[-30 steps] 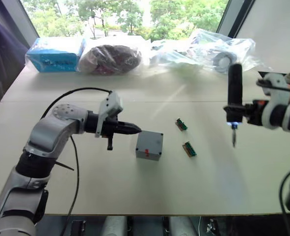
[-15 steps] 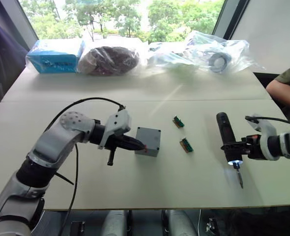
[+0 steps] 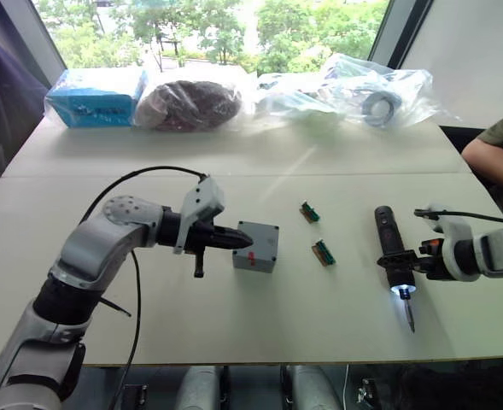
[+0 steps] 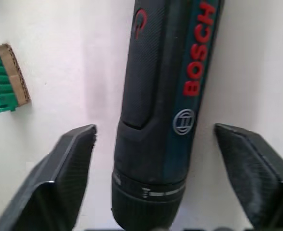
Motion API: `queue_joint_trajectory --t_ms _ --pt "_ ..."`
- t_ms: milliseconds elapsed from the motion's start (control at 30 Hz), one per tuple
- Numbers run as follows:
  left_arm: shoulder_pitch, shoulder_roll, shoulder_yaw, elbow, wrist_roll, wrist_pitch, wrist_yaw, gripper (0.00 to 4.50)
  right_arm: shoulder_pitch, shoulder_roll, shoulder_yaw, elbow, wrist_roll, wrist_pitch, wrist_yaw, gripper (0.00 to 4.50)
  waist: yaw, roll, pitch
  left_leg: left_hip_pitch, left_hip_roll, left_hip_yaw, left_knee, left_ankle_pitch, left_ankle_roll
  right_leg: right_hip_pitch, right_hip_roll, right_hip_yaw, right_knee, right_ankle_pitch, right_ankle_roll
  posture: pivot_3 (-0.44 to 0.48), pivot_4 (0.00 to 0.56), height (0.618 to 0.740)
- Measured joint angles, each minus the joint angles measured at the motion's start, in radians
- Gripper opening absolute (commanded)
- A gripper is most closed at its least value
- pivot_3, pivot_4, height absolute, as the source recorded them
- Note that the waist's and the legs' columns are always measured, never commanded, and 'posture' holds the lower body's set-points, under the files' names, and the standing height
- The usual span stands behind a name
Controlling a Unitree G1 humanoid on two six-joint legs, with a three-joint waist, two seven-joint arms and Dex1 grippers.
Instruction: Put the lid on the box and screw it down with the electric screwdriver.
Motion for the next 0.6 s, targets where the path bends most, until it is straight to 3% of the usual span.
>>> queue_joint_trajectory --t_ms 133,400,500,600 --pt "-0.028 0.01 0.071 0.088 -0.016 0.012 0.026 0.0 -0.04 0.0 -0.001 -0.015 -0.096 -0.038 0.091 4.47 -0.001 0.0 0.0 0.001 0.0 0.0 0.001 0.0 0.0 0.0 0.0 0.0 0.002 0.0 0.0 0.0 0.15 0.74" --pt "-0.044 0.073 0.15 0.29 0.035 -0.058 0.039 0.0 -0.106 -0.098 0.042 -0.279 -0.274 -0.348 0.63 4.47 -0.001 0.0 0.0 0.001 0.001 0.0 0.001 0.0 0.0 -0.001 0.0 0.0 0.003 0.0 0.0 0.0 0.15 0.74" --pt "0.01 0.066 0.115 0.287 0.076 -0.078 0.049 0.0 -0.056 -0.089 0.132 -0.466 -0.414 -0.544 0.769 4.47 0.002 0.0 -0.001 0.001 0.0 0.0 0.002 0.0 0.0 0.0 0.0 0.0 0.003 0.0 0.0 0.0 0.15 0.74" --pt "0.076 0.033 0.062 0.256 0.097 -0.076 0.067 0.0 0.012 -0.023 0.269 -0.593 -0.537 -0.655 0.809 4.47 0.002 -0.001 -0.001 -0.002 0.0 -0.001 0.007 -0.001 0.001 -0.001 0.0 0.0 0.005 0.0 0.0 0.0 0.15 0.74"
